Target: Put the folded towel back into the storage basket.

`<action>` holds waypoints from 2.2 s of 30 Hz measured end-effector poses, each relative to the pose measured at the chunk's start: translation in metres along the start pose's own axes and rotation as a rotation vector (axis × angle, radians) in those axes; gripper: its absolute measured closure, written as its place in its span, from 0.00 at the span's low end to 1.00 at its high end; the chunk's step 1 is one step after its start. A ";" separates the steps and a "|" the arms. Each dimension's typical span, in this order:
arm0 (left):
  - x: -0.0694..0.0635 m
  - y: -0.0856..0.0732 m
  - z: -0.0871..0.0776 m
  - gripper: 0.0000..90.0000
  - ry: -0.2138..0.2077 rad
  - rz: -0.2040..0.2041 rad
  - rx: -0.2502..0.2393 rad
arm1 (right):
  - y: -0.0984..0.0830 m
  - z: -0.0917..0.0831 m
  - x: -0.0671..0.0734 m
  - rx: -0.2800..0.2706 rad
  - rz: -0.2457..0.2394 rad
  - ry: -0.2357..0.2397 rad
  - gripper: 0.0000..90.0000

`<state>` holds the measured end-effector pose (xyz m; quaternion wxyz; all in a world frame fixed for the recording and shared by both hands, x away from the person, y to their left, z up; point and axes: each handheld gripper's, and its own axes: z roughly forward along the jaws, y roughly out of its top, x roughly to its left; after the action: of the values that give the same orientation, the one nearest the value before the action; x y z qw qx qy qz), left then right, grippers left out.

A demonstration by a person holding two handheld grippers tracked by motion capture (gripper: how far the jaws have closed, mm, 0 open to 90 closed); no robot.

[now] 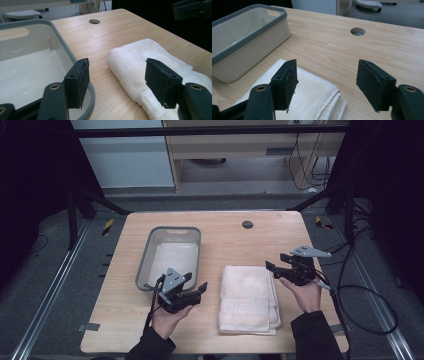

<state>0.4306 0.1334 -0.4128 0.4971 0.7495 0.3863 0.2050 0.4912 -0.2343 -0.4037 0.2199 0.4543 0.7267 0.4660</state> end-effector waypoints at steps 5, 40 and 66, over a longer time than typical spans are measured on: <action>-0.013 -0.004 0.007 0.40 -0.027 0.015 0.020 | -0.002 0.004 -0.001 0.014 -0.014 -0.009 0.35; -0.050 -0.047 0.058 0.35 -0.072 0.080 0.220 | -0.037 0.036 -0.015 0.167 0.022 -0.012 0.32; -0.052 -0.060 0.080 0.30 -0.115 0.028 0.273 | -0.061 0.062 -0.009 0.249 0.035 -0.002 0.35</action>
<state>0.4313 0.0585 -0.4972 0.4089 0.8260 0.3707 0.1143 0.5138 -0.2216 -0.4867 0.1542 0.4911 0.7708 0.3753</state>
